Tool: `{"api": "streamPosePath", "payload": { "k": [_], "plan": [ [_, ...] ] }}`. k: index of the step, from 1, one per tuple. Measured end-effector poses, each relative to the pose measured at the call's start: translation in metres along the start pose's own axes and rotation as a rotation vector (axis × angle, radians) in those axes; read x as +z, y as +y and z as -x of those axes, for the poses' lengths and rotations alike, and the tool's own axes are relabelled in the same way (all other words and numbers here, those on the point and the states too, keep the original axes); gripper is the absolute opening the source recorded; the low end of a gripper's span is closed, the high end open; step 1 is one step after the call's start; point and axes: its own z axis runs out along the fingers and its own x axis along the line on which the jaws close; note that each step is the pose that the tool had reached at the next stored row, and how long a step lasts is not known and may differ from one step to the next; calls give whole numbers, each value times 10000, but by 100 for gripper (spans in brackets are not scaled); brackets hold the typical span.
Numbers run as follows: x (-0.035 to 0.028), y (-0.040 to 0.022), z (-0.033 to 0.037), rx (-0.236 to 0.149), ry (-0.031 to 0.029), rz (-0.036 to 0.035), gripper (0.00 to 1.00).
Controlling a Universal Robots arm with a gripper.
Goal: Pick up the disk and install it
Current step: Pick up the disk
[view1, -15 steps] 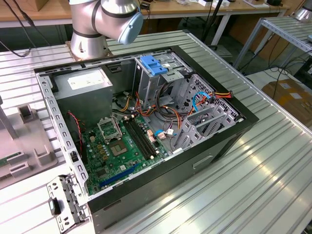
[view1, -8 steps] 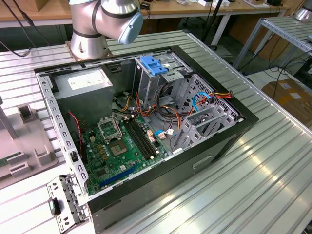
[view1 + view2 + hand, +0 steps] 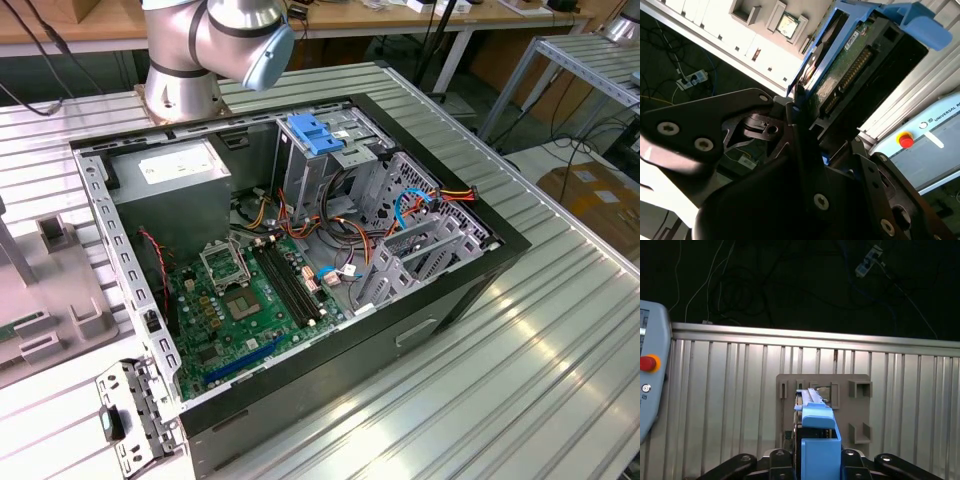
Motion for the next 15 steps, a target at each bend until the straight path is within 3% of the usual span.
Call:
{"api": "streamPosePath", "payload": {
  "k": [9, 15],
  "plan": [
    [-2, -4, -68, 1, 0, 0, 37],
    [-4, -66, -77, 0, 0, 1, 37]
  ]
}}
